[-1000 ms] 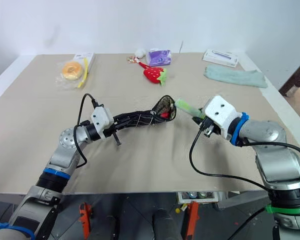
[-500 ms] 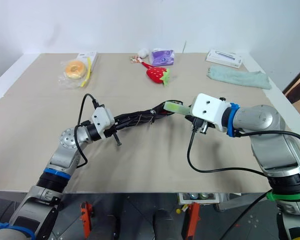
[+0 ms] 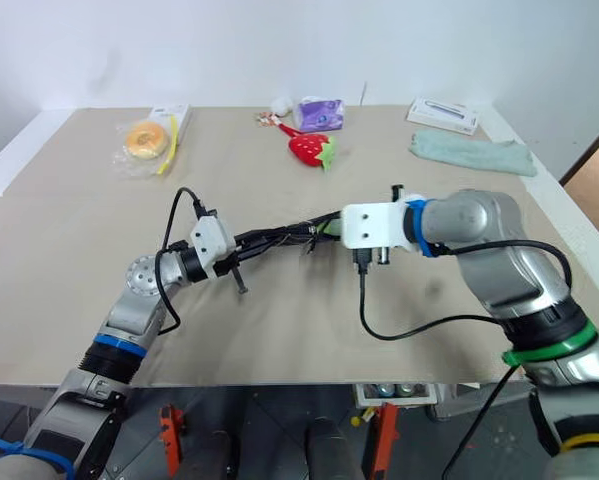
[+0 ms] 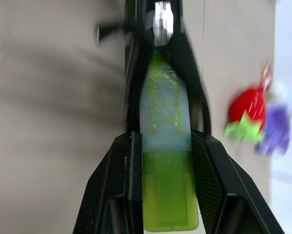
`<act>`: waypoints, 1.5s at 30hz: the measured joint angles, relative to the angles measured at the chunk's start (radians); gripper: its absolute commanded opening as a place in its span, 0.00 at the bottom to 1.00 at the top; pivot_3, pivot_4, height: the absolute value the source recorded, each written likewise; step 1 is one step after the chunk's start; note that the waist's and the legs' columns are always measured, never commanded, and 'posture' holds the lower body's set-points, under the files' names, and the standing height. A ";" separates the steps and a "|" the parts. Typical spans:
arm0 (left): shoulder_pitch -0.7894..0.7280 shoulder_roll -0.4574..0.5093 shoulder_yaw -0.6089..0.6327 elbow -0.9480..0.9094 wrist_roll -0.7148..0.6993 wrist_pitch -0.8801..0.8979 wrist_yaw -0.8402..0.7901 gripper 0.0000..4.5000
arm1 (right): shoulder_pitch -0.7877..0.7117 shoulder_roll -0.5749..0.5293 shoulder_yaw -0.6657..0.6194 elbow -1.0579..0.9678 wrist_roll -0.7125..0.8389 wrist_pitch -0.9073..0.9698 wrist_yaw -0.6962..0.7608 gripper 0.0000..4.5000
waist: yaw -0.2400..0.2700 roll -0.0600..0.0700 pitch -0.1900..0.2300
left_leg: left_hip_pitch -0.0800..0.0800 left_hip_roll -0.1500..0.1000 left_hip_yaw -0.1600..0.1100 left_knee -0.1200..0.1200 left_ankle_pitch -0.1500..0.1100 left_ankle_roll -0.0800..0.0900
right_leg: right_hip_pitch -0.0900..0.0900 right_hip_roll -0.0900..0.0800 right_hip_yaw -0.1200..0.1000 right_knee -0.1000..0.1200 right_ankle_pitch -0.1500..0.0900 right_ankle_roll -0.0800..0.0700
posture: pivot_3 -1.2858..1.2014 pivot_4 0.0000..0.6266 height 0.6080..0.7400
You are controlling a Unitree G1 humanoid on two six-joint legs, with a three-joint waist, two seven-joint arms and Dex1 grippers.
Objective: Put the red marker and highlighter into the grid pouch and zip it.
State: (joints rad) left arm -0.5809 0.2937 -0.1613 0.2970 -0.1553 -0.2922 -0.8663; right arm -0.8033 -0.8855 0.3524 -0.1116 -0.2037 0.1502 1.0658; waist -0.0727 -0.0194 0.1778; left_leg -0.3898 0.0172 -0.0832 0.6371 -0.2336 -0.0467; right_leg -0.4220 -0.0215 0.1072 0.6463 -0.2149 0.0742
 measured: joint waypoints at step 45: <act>0.009 -0.009 0.002 -0.023 -0.006 0.036 0.002 0.00 | 0.080 0.135 -0.127 -0.089 0.298 0.308 -0.037 0.10 | 0.002 0.000 0.000 | -0.001 -0.002 -0.002 0.001 0.000 0.000 | 0.001 -0.002 -0.001 0.000 0.001 -0.001 | 0.52 0.24 0.99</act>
State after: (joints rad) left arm -0.5720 0.2847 -0.1594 0.2739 -0.1610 -0.2559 -0.8648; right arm -0.7237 -0.7510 0.2255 -0.2003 0.0941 0.4583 1.0292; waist -0.0702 -0.0194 0.1778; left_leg -0.3908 0.0154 -0.0850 0.6378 -0.2336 -0.0466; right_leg -0.4214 -0.0234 0.1058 0.6467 -0.2143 0.0732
